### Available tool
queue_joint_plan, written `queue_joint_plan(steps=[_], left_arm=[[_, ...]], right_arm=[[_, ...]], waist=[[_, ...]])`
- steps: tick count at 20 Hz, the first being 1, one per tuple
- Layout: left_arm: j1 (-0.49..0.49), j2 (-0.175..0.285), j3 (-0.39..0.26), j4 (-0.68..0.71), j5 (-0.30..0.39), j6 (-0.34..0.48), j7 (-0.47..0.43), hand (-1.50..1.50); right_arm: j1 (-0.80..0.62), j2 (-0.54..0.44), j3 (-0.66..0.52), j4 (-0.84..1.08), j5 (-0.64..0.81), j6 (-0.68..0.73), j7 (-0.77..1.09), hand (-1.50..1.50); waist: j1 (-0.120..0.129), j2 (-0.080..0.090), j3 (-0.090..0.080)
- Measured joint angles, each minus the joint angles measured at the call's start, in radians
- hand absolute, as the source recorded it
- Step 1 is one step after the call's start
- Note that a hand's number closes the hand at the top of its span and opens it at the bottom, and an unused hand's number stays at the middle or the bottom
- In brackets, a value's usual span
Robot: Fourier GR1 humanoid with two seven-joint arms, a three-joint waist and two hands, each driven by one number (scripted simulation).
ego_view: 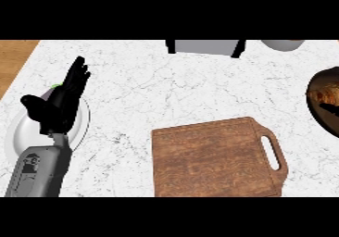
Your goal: Pick the croissant from the cutting board and place it in the pan
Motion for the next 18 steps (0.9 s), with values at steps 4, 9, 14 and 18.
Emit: queue_joint_plan(steps=[4,9,14,18], left_arm=[[0.002,-0.001,-0.003,-0.004,0.003,-0.005,0.001,0.00],[-0.001,-0.005,-0.001,0.000,-0.003,0.007,0.001,0.00],[0.011,0.002,0.008,-0.004,-0.003,0.010,0.000,0.00],[0.019,0.006,0.016,-0.004,-0.003,0.014,-0.002,0.00]], right_arm=[[-0.022,-0.002,0.005,0.099,-0.004,0.121,-0.020,-1.50],[-0.041,-0.017,-0.013,0.163,-0.018,0.170,-0.087,-1.50],[-0.053,-0.039,-0.102,0.196,-0.105,0.212,-0.172,-1.50],[-0.041,-0.091,-0.169,0.233,-0.175,0.331,-0.222,-1.50]], waist=[[0.002,0.001,0.001],[-0.004,0.001,0.002],[-0.019,-0.004,0.003],[-0.035,-0.010,0.001]])
